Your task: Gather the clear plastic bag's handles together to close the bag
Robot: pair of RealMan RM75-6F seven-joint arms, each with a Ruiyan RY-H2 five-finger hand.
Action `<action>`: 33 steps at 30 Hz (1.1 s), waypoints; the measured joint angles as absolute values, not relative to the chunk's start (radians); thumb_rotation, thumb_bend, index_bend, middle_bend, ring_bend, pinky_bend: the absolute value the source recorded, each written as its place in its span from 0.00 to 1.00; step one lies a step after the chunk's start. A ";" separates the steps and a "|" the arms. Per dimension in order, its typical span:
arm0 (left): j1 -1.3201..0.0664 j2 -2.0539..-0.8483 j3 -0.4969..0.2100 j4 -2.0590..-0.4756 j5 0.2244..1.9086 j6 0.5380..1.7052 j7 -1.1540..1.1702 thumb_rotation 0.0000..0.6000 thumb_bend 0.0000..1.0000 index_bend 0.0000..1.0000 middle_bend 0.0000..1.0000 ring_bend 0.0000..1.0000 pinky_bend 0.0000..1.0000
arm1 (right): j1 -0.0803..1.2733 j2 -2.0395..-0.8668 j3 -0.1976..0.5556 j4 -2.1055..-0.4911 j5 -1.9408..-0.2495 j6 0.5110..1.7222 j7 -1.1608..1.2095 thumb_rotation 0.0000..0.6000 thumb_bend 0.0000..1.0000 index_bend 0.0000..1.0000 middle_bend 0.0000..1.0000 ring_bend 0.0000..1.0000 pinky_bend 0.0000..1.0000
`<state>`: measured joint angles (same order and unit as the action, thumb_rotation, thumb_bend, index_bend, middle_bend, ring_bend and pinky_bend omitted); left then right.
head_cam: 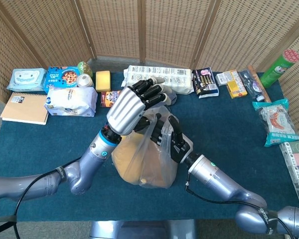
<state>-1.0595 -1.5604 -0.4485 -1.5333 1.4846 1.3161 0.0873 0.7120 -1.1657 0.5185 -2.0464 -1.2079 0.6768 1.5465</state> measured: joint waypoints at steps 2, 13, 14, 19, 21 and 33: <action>-1.062 -1.562 -0.450 -1.531 1.483 1.316 0.089 1.00 0.12 0.43 0.37 0.24 0.40 | 0.713 -1.170 0.522 -2.048 -1.202 0.669 1.547 0.25 0.14 0.26 0.34 0.23 0.14; -1.078 -1.575 -0.449 -1.521 1.476 1.312 0.102 1.00 0.12 0.42 0.36 0.24 0.40 | 0.705 -1.174 0.545 -2.060 -1.181 0.640 1.543 0.25 0.15 0.31 0.40 0.31 0.20; -1.078 -1.575 -0.449 -1.521 1.475 1.312 0.103 1.00 0.12 0.42 0.36 0.24 0.40 | 0.704 -1.173 0.546 -2.060 -1.182 0.637 1.542 0.24 0.15 0.31 0.41 0.32 0.20; -1.077 -1.575 -0.446 -1.517 1.474 1.315 0.106 1.00 0.12 0.41 0.36 0.23 0.40 | 0.698 -1.171 0.555 -2.061 -1.179 0.619 1.549 0.25 0.16 0.32 0.42 0.34 0.23; -1.077 -1.576 -0.445 -1.516 1.471 1.314 0.105 1.00 0.12 0.40 0.36 0.23 0.40 | 0.695 -1.172 0.559 -2.063 -1.177 0.616 1.554 0.25 0.16 0.32 0.43 0.34 0.23; -1.080 -1.581 -0.440 -1.512 1.468 1.314 0.097 1.00 0.12 0.39 0.35 0.23 0.40 | 0.692 -1.197 0.595 -2.057 -1.127 0.616 1.540 0.24 0.17 0.32 0.43 0.32 0.20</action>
